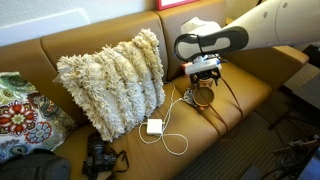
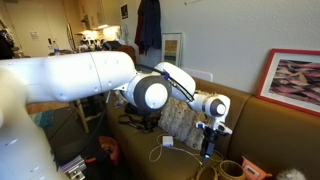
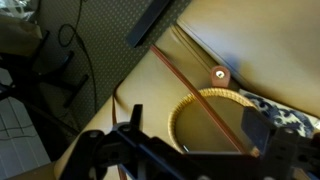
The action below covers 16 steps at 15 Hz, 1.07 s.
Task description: Move the bag to the right
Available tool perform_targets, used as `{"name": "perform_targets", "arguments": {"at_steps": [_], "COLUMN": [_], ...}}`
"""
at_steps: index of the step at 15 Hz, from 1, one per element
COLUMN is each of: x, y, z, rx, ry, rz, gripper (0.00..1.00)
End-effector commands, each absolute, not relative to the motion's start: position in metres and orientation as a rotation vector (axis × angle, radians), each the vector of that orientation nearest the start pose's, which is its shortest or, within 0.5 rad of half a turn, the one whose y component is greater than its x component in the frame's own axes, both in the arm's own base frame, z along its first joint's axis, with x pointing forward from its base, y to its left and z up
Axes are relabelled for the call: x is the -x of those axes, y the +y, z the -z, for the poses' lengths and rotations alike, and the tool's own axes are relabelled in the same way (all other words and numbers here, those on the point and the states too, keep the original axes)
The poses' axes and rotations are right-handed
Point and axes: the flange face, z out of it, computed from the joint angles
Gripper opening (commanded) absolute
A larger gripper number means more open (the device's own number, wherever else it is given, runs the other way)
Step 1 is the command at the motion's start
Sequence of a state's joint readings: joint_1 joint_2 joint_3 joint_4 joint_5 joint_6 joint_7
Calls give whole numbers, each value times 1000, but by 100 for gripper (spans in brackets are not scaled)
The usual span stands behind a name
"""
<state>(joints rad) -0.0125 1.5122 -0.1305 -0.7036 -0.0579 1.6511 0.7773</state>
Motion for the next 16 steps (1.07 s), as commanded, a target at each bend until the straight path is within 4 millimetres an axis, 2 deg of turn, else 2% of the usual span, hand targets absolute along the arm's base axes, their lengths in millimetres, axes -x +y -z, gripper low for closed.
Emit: {"name": "perform_targets", "arguments": {"at_steps": [1,4,10,13,16], "x": [-663,-657,-668,-681,-703], "y": [-74,-89,-109,-108,-103], "z": [61,60,24,0,-25], "rx": [3152,3136,3069,3042,3046], "ry": [1417,1452,1520,1522,1537], "rz": [-960,-1023,-1058,-1019,-861], "gripper": [100,100,100,100,100]}}
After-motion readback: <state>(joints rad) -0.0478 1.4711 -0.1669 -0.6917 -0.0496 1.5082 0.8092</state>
